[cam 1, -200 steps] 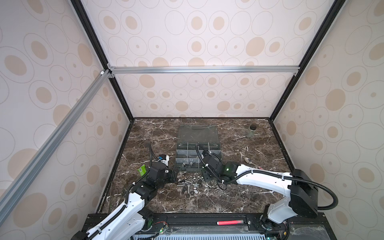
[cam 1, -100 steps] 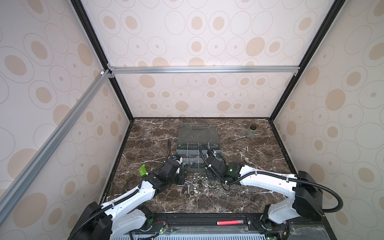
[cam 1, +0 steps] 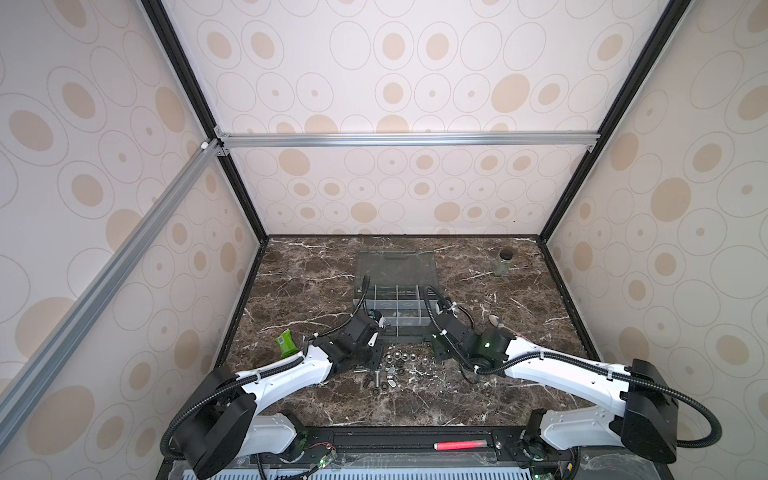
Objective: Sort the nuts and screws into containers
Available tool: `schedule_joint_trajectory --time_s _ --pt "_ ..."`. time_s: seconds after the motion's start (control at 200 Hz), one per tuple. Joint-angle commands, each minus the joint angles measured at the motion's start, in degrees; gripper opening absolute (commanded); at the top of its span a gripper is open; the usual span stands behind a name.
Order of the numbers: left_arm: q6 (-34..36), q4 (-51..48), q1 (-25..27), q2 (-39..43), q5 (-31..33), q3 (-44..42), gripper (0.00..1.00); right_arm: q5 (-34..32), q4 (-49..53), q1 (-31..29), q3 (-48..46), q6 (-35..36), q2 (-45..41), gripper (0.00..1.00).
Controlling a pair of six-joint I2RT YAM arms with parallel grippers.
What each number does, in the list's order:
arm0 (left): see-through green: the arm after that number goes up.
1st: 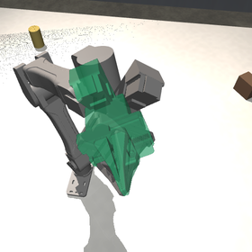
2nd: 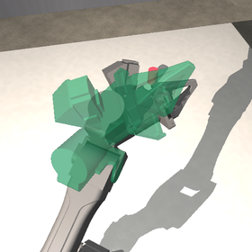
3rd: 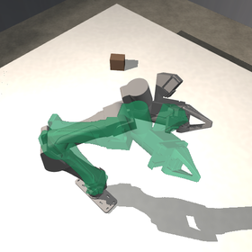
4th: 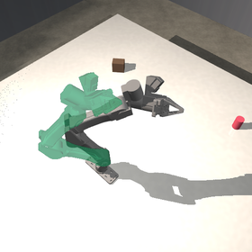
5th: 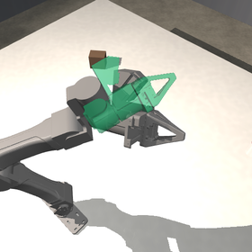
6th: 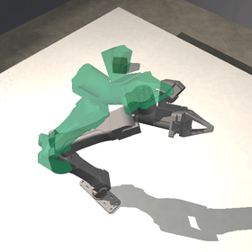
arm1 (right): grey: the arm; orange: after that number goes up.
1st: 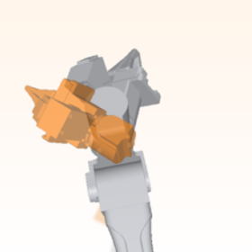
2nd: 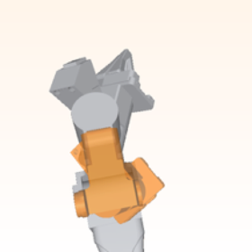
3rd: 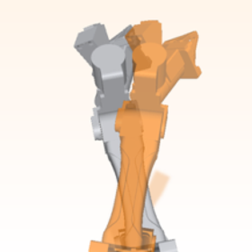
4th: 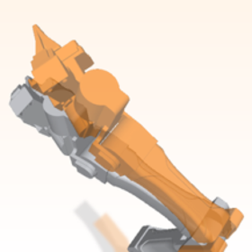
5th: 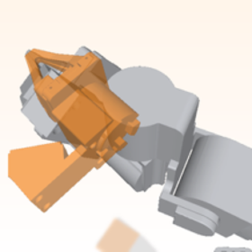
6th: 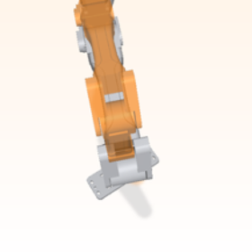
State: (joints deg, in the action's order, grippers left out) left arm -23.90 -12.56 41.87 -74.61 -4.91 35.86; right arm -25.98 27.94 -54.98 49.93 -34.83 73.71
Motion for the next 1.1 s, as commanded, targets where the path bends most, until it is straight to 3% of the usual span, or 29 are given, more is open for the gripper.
schedule_joint_trajectory --time_s 0.0,0.56,1.095 --pt "4.1 -3.2 0.7 -2.0 2.4 3.6 0.33 -1.6 1.2 0.5 -2.1 -1.6 -2.1 0.34" --pt "6.3 -3.7 1.8 -7.0 4.3 5.0 0.32 -1.7 0.2 0.7 -5.2 -3.1 -3.9 0.35" --pt "6.4 -3.8 2.0 -8.9 6.0 5.3 0.20 -1.9 0.3 0.7 -5.6 -3.7 -4.1 0.35"
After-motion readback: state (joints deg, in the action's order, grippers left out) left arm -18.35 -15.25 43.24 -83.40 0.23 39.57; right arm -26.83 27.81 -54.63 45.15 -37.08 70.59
